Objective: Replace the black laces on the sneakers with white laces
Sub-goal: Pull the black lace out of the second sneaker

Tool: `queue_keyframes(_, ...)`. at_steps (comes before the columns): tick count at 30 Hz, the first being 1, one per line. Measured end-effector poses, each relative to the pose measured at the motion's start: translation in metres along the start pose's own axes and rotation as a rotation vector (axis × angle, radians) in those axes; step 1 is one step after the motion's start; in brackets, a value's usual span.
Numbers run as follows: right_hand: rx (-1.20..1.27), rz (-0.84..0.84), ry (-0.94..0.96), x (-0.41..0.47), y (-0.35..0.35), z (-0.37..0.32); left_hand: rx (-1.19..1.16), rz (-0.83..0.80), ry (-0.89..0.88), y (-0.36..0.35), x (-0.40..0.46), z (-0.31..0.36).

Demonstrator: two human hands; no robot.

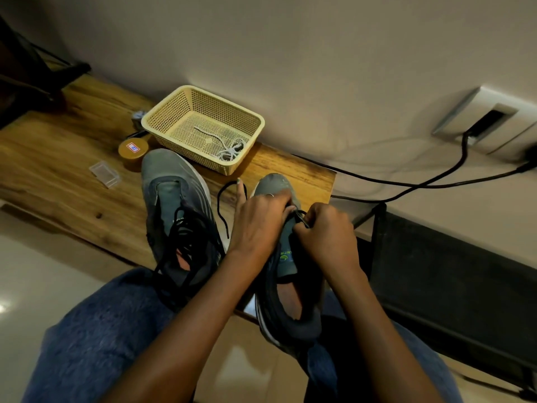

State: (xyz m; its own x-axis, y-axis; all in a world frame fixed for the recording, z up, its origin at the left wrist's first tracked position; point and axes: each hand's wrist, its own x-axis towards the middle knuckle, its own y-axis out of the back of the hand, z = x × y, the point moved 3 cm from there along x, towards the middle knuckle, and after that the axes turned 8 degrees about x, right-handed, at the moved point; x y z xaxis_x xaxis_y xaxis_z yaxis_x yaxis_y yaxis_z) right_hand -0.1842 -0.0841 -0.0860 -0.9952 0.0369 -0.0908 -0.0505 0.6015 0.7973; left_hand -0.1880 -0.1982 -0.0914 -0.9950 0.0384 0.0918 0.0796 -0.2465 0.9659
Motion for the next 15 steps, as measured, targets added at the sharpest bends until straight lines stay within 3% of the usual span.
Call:
queue_keyframes(5,0.009,0.006,-0.033,0.001,0.000,0.002,-0.383,0.114,0.183,0.003,0.000,-0.004)
queue_keyframes(10,-0.008,-0.015,-0.004,0.000,-0.002,0.000,-0.251,-0.073,0.111,-0.005,0.001,-0.003)
queue_keyframes(15,-0.020,-0.032,0.002,-0.001,-0.002,-0.002,-0.204,-0.021,0.032,-0.006,0.000,-0.006)
